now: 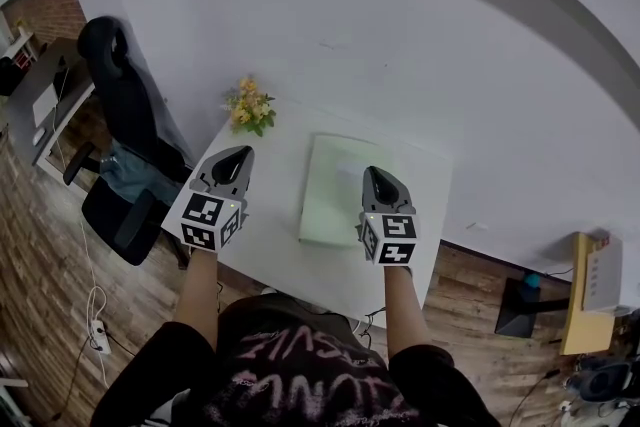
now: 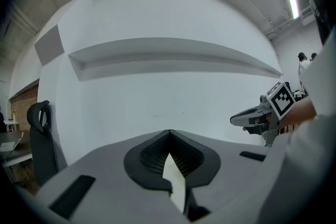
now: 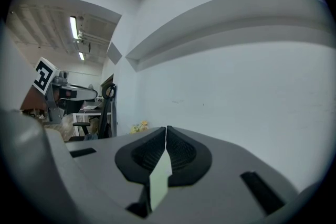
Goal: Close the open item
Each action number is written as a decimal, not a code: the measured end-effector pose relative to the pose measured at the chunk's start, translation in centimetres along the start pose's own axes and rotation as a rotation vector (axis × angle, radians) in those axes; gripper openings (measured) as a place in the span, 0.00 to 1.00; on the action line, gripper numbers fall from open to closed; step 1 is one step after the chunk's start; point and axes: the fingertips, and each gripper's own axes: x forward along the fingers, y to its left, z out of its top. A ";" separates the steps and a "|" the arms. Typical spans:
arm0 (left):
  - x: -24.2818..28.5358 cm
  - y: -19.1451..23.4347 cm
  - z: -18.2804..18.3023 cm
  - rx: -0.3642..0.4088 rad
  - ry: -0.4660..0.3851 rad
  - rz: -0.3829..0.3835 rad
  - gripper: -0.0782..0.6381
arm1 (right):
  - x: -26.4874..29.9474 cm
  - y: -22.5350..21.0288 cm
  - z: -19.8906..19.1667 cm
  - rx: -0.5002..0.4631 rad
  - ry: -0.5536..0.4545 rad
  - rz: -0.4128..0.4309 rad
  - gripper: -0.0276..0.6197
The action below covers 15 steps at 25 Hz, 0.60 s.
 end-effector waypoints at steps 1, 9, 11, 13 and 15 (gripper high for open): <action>-0.1 0.0 0.1 -0.001 -0.005 0.000 0.13 | -0.1 0.0 0.0 0.000 0.000 0.000 0.08; -0.1 0.1 0.4 0.006 -0.008 0.006 0.13 | 0.1 -0.1 0.4 -0.012 -0.002 0.002 0.08; 0.0 0.1 0.5 0.018 -0.010 0.005 0.13 | 0.2 -0.2 0.5 -0.013 -0.006 0.000 0.08; 0.2 0.1 0.7 0.022 -0.012 0.005 0.13 | 0.3 -0.4 0.7 -0.014 -0.008 -0.001 0.08; 0.4 0.1 0.8 0.019 -0.014 0.007 0.13 | 0.5 -0.5 0.7 -0.015 -0.010 -0.001 0.08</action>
